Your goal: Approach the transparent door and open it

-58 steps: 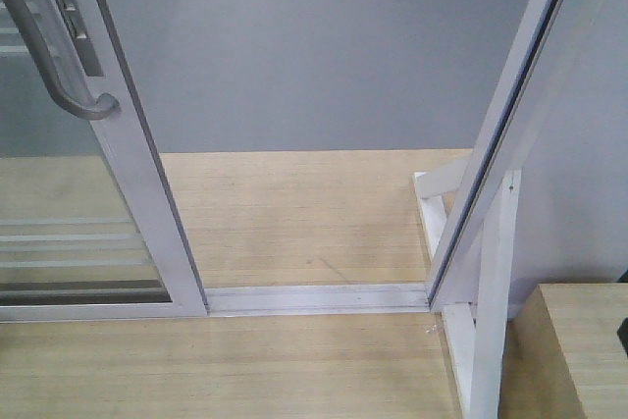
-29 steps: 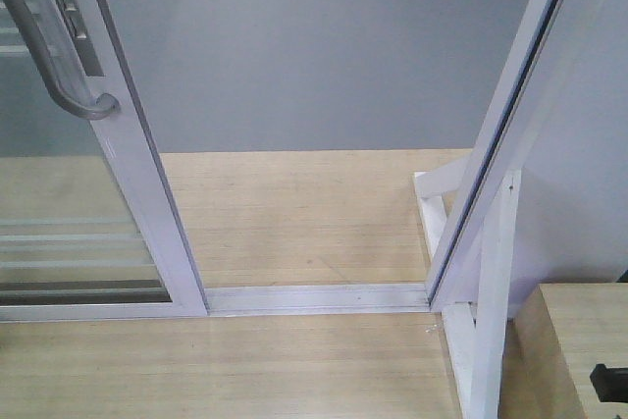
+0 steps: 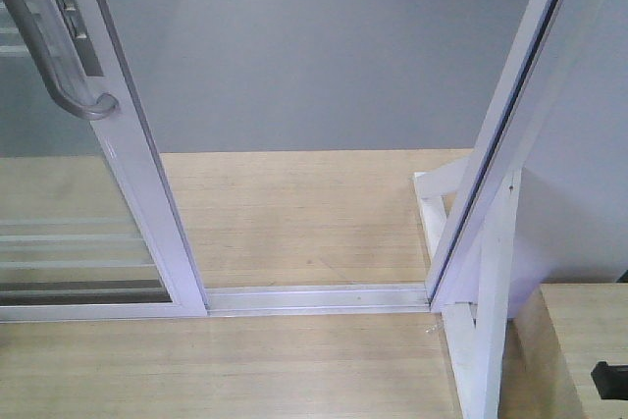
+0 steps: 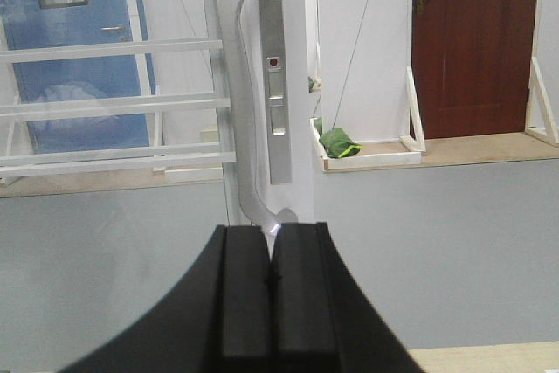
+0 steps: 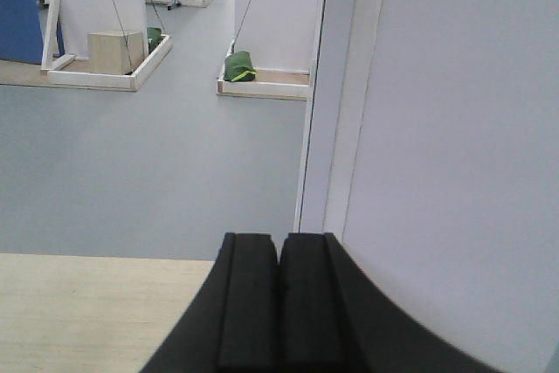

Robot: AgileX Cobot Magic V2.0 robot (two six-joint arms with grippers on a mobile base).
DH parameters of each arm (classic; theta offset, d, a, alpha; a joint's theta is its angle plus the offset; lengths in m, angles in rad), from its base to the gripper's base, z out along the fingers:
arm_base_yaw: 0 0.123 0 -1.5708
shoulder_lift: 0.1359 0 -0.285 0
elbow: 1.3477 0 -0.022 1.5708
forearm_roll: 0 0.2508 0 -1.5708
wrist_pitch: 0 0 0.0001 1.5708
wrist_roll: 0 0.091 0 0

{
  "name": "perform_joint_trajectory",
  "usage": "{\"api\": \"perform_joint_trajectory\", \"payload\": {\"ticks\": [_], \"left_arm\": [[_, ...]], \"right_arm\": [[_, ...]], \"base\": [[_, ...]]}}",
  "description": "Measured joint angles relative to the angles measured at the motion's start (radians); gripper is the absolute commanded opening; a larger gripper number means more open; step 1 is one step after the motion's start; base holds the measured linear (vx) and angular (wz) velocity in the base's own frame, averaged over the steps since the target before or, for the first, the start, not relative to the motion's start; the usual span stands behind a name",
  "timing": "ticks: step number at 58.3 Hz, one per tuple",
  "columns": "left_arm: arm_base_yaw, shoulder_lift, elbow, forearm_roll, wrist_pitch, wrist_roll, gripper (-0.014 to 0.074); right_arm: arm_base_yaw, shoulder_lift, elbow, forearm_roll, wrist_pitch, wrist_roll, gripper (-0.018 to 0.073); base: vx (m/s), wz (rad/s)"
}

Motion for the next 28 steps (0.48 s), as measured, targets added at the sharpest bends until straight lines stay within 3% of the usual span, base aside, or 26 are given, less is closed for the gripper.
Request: {"api": "perform_joint_trajectory", "payload": {"ticks": [28], "left_arm": [[0.000, 0.000, 0.000, 0.000, 0.000, 0.000, -0.0006]], "right_arm": [[0.000, 0.000, 0.000, 0.000, 0.000, 0.000, -0.0008]], "base": [[0.00, 0.00]]}}
